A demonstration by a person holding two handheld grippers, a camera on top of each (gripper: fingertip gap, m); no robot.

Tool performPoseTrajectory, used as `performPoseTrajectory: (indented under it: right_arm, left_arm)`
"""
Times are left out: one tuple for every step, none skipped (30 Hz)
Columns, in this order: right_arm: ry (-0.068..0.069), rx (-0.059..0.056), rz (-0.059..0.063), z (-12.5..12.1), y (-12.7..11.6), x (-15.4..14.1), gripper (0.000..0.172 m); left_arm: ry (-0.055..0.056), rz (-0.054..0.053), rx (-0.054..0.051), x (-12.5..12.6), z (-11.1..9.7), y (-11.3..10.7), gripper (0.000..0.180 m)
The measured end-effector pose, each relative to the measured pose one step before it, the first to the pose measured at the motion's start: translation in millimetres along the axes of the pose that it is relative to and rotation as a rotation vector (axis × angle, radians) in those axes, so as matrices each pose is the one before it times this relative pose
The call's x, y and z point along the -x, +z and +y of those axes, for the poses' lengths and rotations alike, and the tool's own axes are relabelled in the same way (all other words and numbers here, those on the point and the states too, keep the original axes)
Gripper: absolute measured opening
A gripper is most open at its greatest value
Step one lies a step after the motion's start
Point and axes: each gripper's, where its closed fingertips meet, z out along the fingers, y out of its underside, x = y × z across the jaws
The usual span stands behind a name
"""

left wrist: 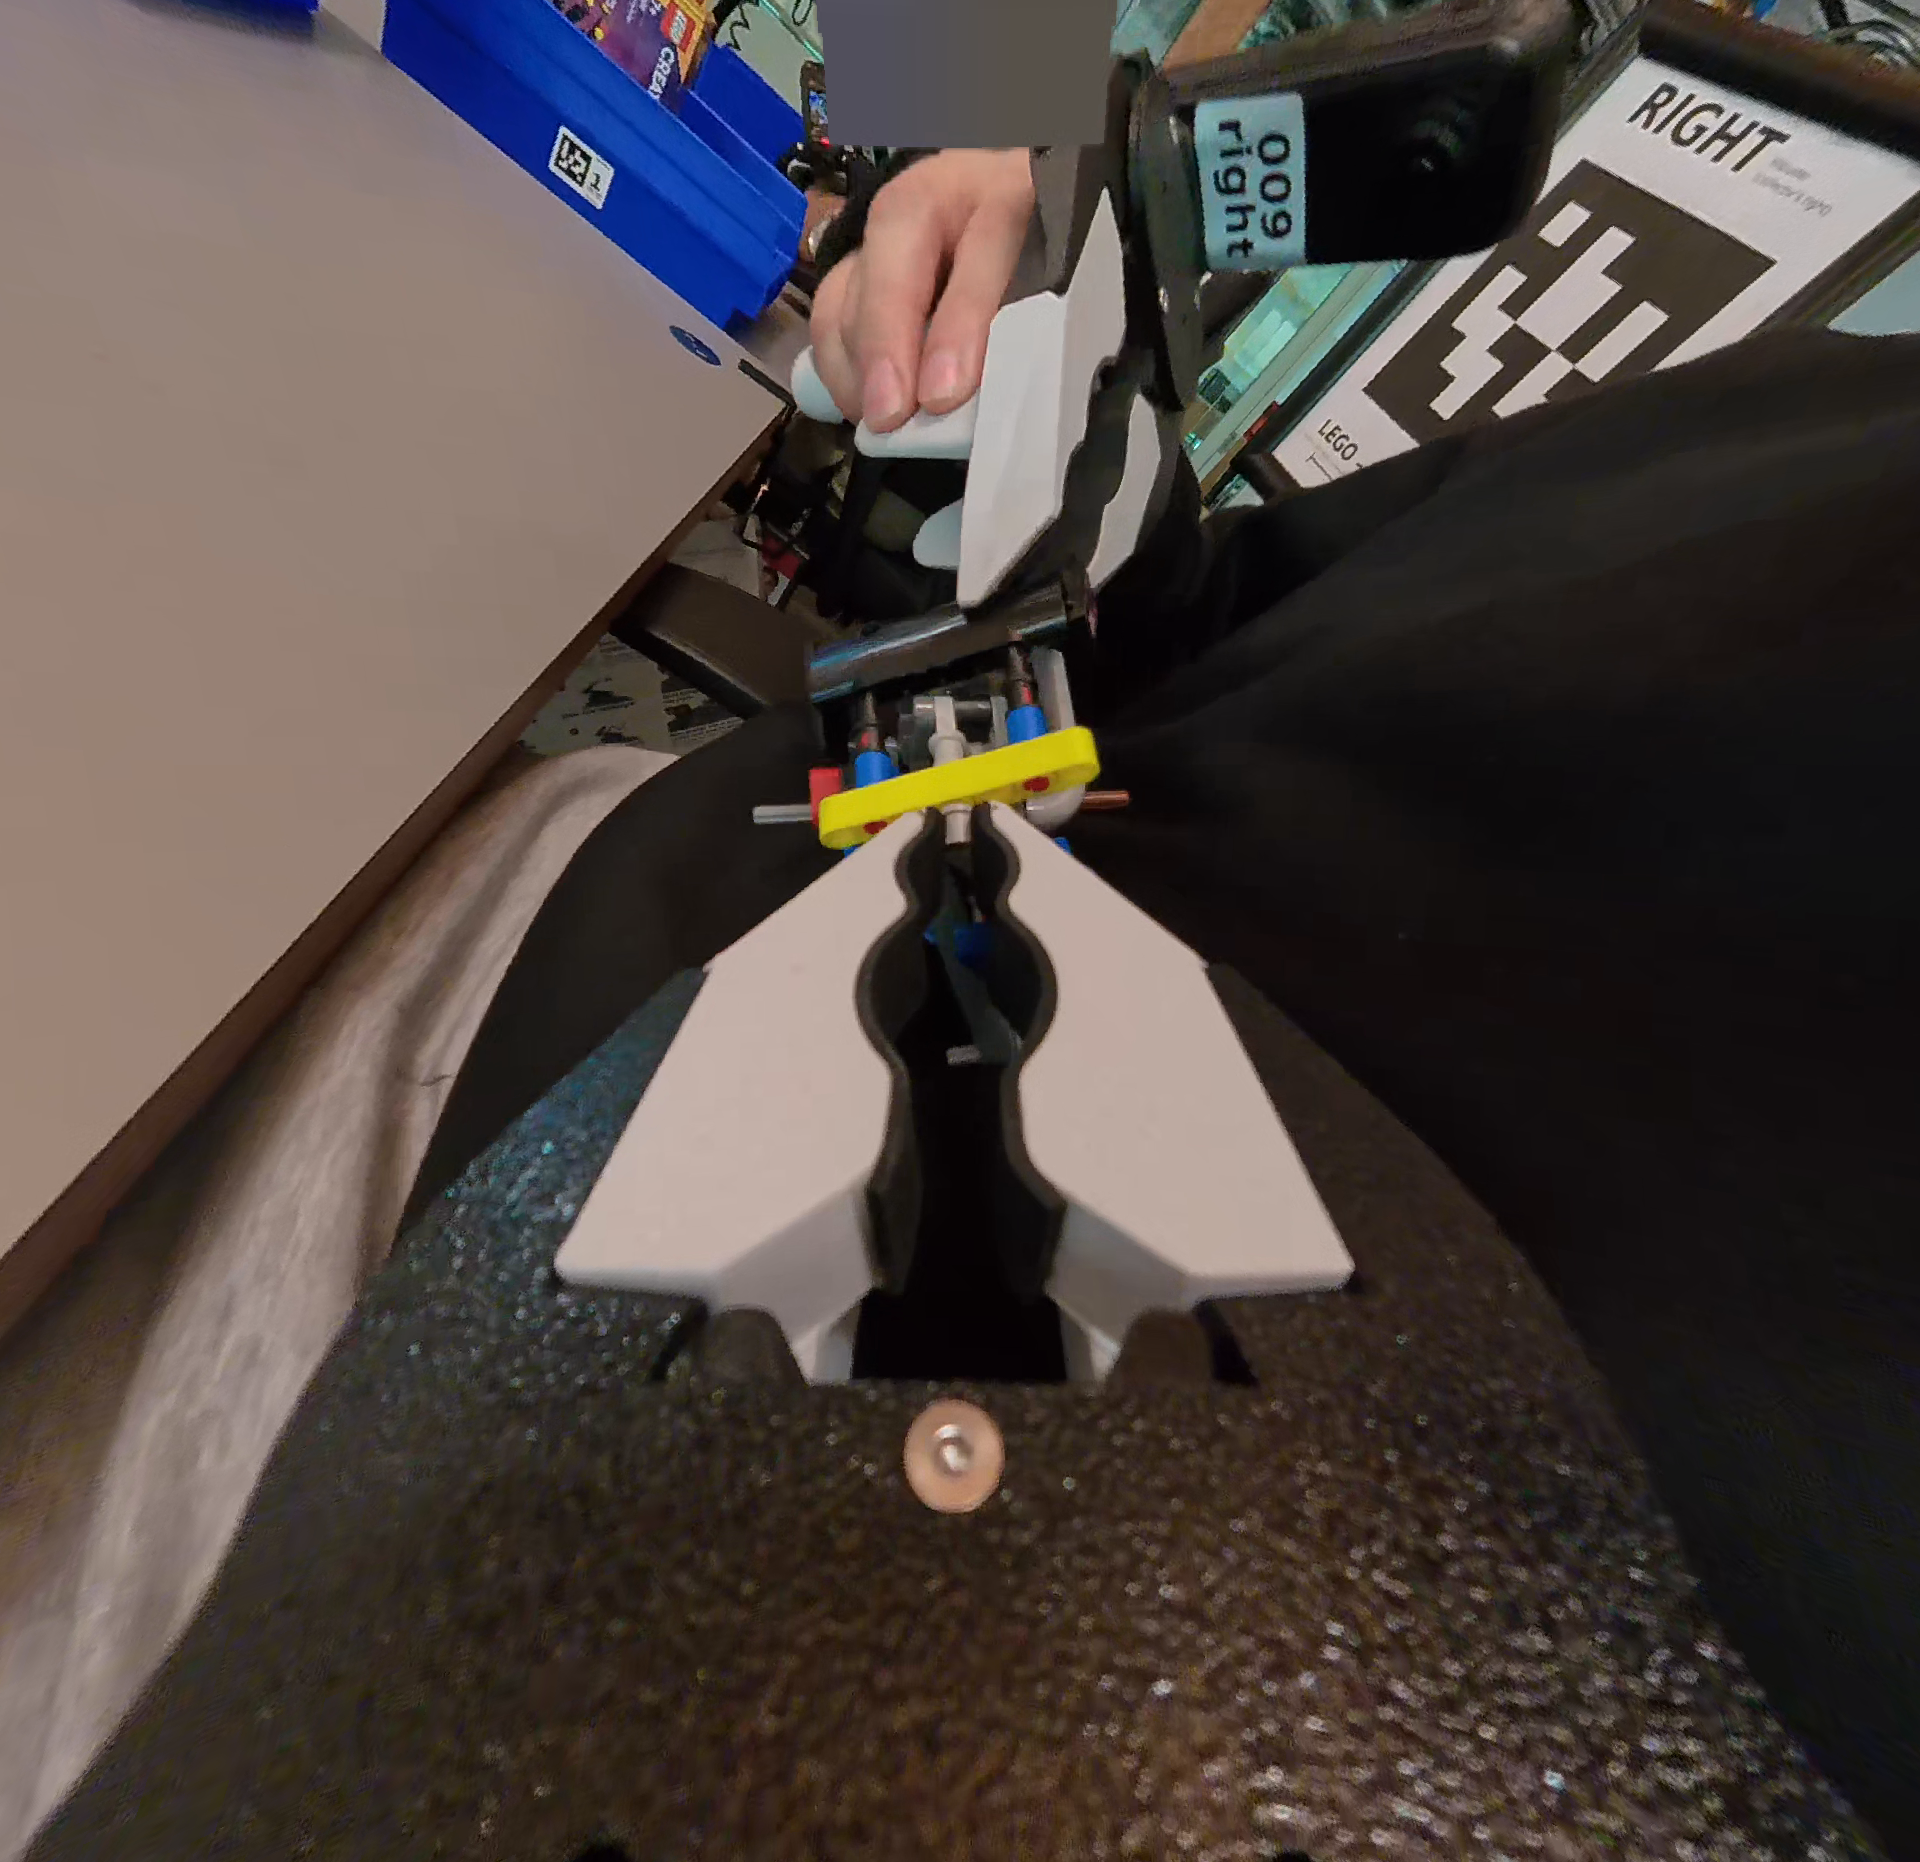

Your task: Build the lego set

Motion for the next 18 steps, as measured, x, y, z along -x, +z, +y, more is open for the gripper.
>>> performPoseTrajectory:
  right_arm:
    - [-0.0046,-0.0017,0.0257,0.6,-0.61,-1.77,0.009]
    - [-0.0006,-0.0018,0.0324,-0.16,-0.2,-3.22,0.009]
    - [-0.023,0.0091,0.0382,0.9,0.73,-3.43,0.009]
    - [-0.0376,0.0132,0.0324,0.74,1.16,-2.16,0.008]
    - [-0.0186,0.0146,0.0121,0.61,0.89,-0.62,0.008]
    - [-0.0012,0.015,-0.0121,0.49,0.39,1.38,0.008]
    - [-0.0171,0.013,-0.0085,-0.19,0.19,1.3,0.008]
    - [-0.0269,0.0224,-0.003,0.42,0.54,1.19,0.008]
    - [-0.0158,0.0189,-0.0061,-0.07,0.49,1.29,0.008]
    - [-0.008,0.0,-0.0075,-1.57,-1.16,0.54,0.008]
    - [0.001,-0.0057,-0.0021,-1.7,-1.58,-0.89,0.007]
    - [-0.0122,0.0167,-0.0122,1.15,-0.46,1.09,0.007]
    - [-0.016,0.0163,-0.0082,0.69,-0.15,0.71,0.007]
    - [-0.0088,0.0089,-0.0099,-0.03,-0.59,0.63,0.007]
    - [-0.0025,-0.0011,-0.0127,-0.23,-0.99,0.49,0.008]
    - [-0.002,0.0003,-0.0163,0.47,-0.5,1.01,0.008]
    - [-0.0043,0.0056,-0.0138,0.93,0.07,0.73,0.008]
    - [-0.0115,0.0128,-0.0149,1.02,0.15,1.31,0.008]
  left_arm:
    - [-0.0086,0.0037,-0.0046,0.23,-0.53,0.21,0.004]
    - [-0.003,-0.0014,-0.0044,0.56,-0.75,-0.13,0.004]
    - [0.0019,-0.005,0.0017,0.84,-0.62,-0.51,0.003]
    - [0.0041,-0.0031,0.0084,0.38,0.15,-0.51,0.003]
    - [0.0047,-0.0041,0.0098,0.1,0.56,-0.54,0.003]
    - [0.0055,-0.0035,0.0099,-0.41,1.34,0.32,0.003]
    - [0.0018,-0.0027,0.0066,-0.32,1.24,0.63,0.003]
    - [-0.0027,-0.0058,0.0047,0.79,0.92,0.35,0.003]
    - [0.003,-0.0033,0.0047,0.48,0.54,0.36,0.002]
    - [0.0052,0.0044,-0.0064,-0.79,-1.06,0.76,0.002]
    - [0.0025,0.0027,-0.0102,-0.67,-1.25,0.94,0.002]
    - [0.0024,-0.0011,-0.0001,0.36,0.4,1.07,0.002]
    - [0.0011,0.0015,-0.0017,0.26,0.21,0.92,0.001]
    - [-0.0034,0.0043,-0.006,-0.19,-0.36,0.72,0.001]
    - [-0.0049,0.0055,-0.0037,-0.42,-0.14,0.9,0.001]
    - [-0.0003,0.0014,0.0007,-0.06,0.2,0.97,0.001]
    - [0.0003,-0.0018,0.0036,0.48,0.33,0.65,0.001]
    - [0.0014,0.0,0.0055,0.07,0.52,0.5,0.001]
